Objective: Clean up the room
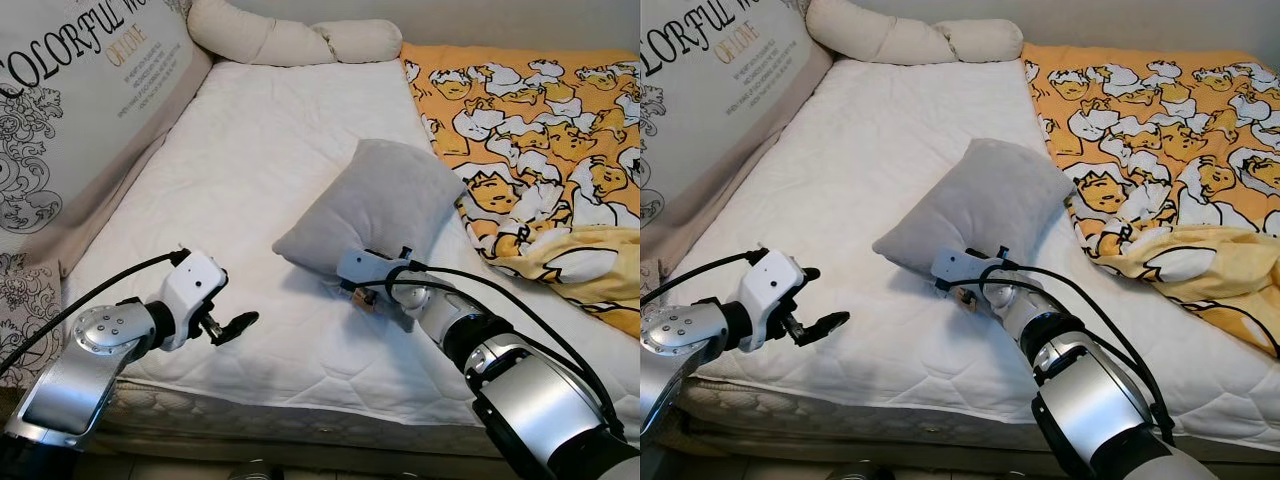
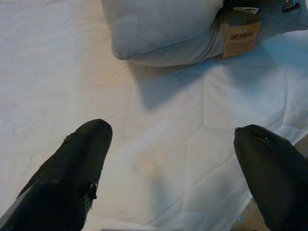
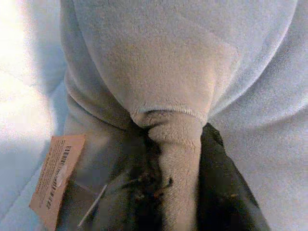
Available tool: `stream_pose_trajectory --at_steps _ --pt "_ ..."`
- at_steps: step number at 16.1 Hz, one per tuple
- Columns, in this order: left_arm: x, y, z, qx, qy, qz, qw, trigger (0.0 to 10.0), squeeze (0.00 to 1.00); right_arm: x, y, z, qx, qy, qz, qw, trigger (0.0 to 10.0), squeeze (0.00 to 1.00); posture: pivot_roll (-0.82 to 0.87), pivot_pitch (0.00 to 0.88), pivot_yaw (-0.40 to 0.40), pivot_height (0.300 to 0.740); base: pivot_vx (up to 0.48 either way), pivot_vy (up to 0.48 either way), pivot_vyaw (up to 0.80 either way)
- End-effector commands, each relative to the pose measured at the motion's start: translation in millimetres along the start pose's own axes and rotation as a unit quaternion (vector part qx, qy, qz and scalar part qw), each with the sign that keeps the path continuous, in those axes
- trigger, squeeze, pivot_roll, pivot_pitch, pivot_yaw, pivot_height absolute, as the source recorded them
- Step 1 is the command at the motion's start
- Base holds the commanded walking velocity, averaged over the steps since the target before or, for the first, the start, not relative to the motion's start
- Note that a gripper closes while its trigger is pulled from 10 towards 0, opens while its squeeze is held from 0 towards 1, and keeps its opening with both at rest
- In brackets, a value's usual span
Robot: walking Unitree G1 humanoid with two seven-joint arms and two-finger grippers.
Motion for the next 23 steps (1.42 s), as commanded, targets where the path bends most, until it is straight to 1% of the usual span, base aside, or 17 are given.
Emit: stream_pose_trajectory --at_steps 1,4,5,6,7,10,11,12,13,14,15,17,18,19,20,21,23 --pt "-0.3 1 3.3 0.0 -0.004 0.005 1.0 10.0 0.0 -2.1 -20 -3.7 0.031 0.001 0.011 0.999 0.0 0.0 0.04 0.0 0.057 0.74 0.0 0.0 0.0" --pt "-0.1 1 4.5 -0.001 -0.004 0.005 1.0 10.0 0.0 -6.2 -19 -4.1 0.028 -0.001 0.016 0.999 0.0 0.0 0.04 0.0 0.055 0.74 0.0 0.0 0.0" --pt "1.2 0 3.8 -0.001 -0.001 0.004 1.0 10.0 0.0 -10.5 -16 -4.2 0.019 -0.002 0.024 1.0 0.0 0.0 0.04 0.0 0.053 0.74 0.0 0.0 0.0" --pt "6.2 -1 1.6 0.0 0.012 0.004 1.0 10.0 0.0 -17.5 -9 -4.1 0.001 -0.001 0.054 0.999 0.0 0.0 0.04 0.0 0.054 0.74 0.0 0.0 0.0" --pt "16.2 -2 -1.0 -0.001 0.04 0.008 0.999 10.0 0.0 -28.2 2 -4.5 -0.028 0.004 0.102 0.994 0.0 0.0 0.04 0.0 0.054 0.74 0.0 0.0 0.0" --pt "35.6 -3 -4.8 0.003 0.097 0.014 0.995 10.0 0.0 -49.2 26 -8.5 -0.103 0.016 0.146 0.984 0.0 0.0 0.04 0.0 0.052 0.74 0.0 0.0 0.0" --pt "46.3 -4 -7.6 0.006 0.129 0.011 0.992 10.0 0.0 -61.9 49 -14.7 -0.172 0.048 0.141 0.974 0.0 0.0 0.03 0.0 0.054 0.74 0.0 0.0 0.0" --pt "47.9 -4 -8.1 0.006 0.133 0.01 0.991 10.0 0.0 -63.8 55 -16.7 -0.19 0.059 0.132 0.971 0.0 0.0 0.03 0.0 0.054 0.74 0.0 0.0 0.0" --pt "49.5 -5 -8.3 0.006 0.136 0.01 0.991 10.0 0.0 -66.7 68 -22.1 -0.231 0.092 0.121 0.961 0.0 0.0 0.03 0.0 0.053 0.74 0.0 0.0 0.0" --pt "51.6 -6 -8.9 0.008 0.145 0.007 0.989 10.0 0.0 -65.4 79 -28.0 -0.269 0.134 0.109 0.948 0.0 0.0 0.04 0.0 0.051 0.74 0.0 0.0 0.0" --pt "52.6 -7 -9.4 0.01 0.15 0.005 0.989 10.0 0.0 -63.9 83 -30.1 -0.281 0.151 0.106 0.942 0.0 0.0 0.04 0.0 0.051 0.74 0.0 0.0 0.0" --pt "58.8 -10 -11.9 0.013 0.176 -0.001 0.984 10.0 0.0 -58.3 94 -43.5 -0.342 0.228 0.121 0.904 0.0 0.0 0.04 0.0 0.045 0.74 0.0 0.0 0.0" --pt "63.3 -11 -13.5 0.013 0.192 -0.005 0.981 10.0 0.0 -53.7 94 -50.3 -0.359 0.263 0.112 0.888 0.0 0.0 0.04 0.0 0.044 0.74 0.0 0.0 0.0" --pt "67.8 -11 -15.2 0.014 0.208 -0.009 0.978 10.0 0.0 -47.4 91 -57.6 -0.369 0.296 0.098 0.875 0.0 0.0 0.04 0.0 0.044 0.74 0.0 0.0 0.0" --pt "74.5 -12 -18.1 0.017 0.231 -0.015 0.973 10.0 0.0 -33.7 82 -70.9 -0.373 0.351 0.073 0.856 0.0 0.0 0.04 0.0 0.047 0.74 0.0 0.0 0.0" --pt "79.4 -13 -20.1 0.019 0.248 -0.018 0.968 10.0 0.0 -22.3 71 -80.3 -0.365 0.39 0.055 0.844 0.0 0.0 0.04 0.0 0.047 0.74 0.0 0.0 0.0" --pt "84.9 -12 -22.2 0.017 0.267 -0.025 0.963 10.0 0.0 -3.5 44 -90.8 -0.325 0.439 0.042 0.837 0.0 0.0 0.03 0.0 0.055 0.74 0.0 0.0 0.0"
Point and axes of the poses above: a point about 5 cm out from each wrist's last joint towards the gripper, its own z axis pointing out of the wrist towards the gripper, its own y axis along the axis of the wrist's last joint, x = y × z, the point moved 2 cm from there along z, pointing out of the wrist towards the gripper, and after that the axes turned 4 degrees about -z, right-handed, at the moved point
